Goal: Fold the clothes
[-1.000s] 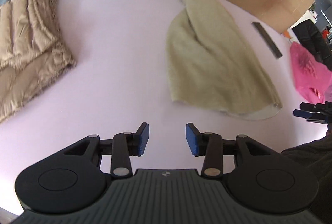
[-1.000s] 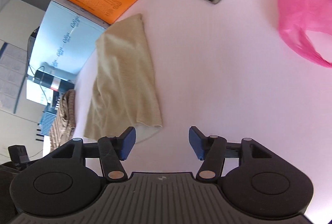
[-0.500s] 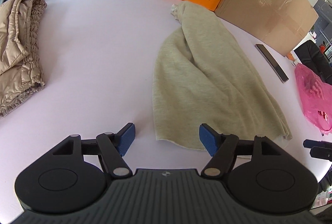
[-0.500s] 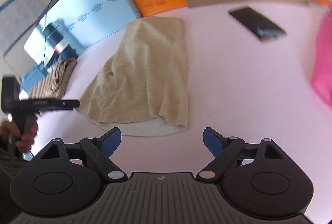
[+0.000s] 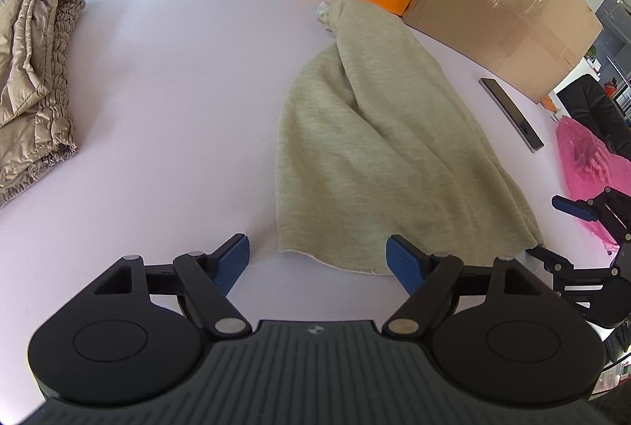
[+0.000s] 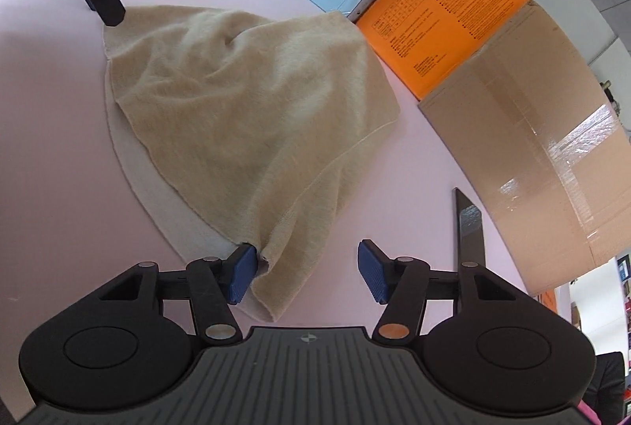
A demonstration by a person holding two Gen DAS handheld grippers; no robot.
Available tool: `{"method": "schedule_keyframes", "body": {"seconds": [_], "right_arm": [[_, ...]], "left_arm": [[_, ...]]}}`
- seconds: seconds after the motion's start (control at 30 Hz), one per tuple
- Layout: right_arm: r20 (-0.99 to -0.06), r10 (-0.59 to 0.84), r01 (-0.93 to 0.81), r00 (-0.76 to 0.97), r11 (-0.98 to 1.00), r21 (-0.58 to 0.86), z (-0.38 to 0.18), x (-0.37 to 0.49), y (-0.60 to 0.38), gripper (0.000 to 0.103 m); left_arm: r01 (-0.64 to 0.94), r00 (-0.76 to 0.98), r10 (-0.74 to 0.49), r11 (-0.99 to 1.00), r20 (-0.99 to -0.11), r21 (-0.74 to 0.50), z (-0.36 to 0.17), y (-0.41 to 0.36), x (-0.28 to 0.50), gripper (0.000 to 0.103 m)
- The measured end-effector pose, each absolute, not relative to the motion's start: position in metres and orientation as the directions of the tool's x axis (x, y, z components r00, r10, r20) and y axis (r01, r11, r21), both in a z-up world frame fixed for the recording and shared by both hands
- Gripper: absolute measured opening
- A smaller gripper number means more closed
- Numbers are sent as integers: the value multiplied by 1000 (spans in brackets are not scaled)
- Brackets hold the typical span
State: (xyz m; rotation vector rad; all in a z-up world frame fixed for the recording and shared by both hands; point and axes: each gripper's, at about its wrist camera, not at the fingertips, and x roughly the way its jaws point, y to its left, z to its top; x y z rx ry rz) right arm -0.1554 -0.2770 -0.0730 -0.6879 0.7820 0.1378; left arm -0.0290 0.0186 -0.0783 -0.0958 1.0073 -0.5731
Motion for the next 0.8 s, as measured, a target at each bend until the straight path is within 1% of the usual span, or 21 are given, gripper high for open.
{"method": "schedule_keyframes", "body": {"seconds": [0.13,0.17,0.2,0.23,0.27,0.33,0.37,0.43,0.5,0.57,0.6,0.67,0.8], "right_arm": [[-677,-124,-357,726,773,-525,-76,-145,-275,53],[-688,-106,-362,718,787,-500,-75,-142,-275,39],[-708,-79,-367,702,811,-455,-74,-138,-277,14],[-726,-50,-372,686,833,-409,-73,-135,-279,7],[-741,-17,-368,672,860,-353,-71,-132,-281,6],[-750,77,-321,657,929,-186,-62,-128,-294,5],[-741,122,-287,660,953,-99,-56,-126,-302,5],[-683,171,-174,710,983,65,-41,-128,-326,5],[-617,145,3,774,972,233,-34,-138,-364,5],[-612,75,196,787,911,364,-45,-149,-405,5],[-619,42,278,784,868,411,-51,-155,-425,5],[-643,2,364,766,823,436,-59,-164,-448,5],[-688,-4,385,725,831,401,-72,-177,-453,5]], "left_arm": [[401,402,-495,851,-770,-338,-79,20,-28,76],[399,402,-495,852,-770,-339,-79,20,-27,76],[398,403,-494,853,-770,-339,-79,20,-27,77],[396,404,-494,853,-770,-340,-79,21,-26,78],[393,406,-493,854,-770,-340,-79,21,-26,78],[383,412,-494,856,-766,-347,-78,23,-24,79],[377,416,-494,858,-763,-350,-77,24,-23,79],[366,427,-497,859,-755,-359,-75,29,-23,80],[355,438,-501,859,-747,-368,-72,33,-23,82],[348,445,-500,861,-743,-371,-71,37,-24,82],[350,445,-495,863,-746,-365,-71,37,-24,82],[356,443,-487,866,-753,-351,-73,37,-25,82],[416,422,-494,851,-760,-321,-73,19,-30,82]]}}
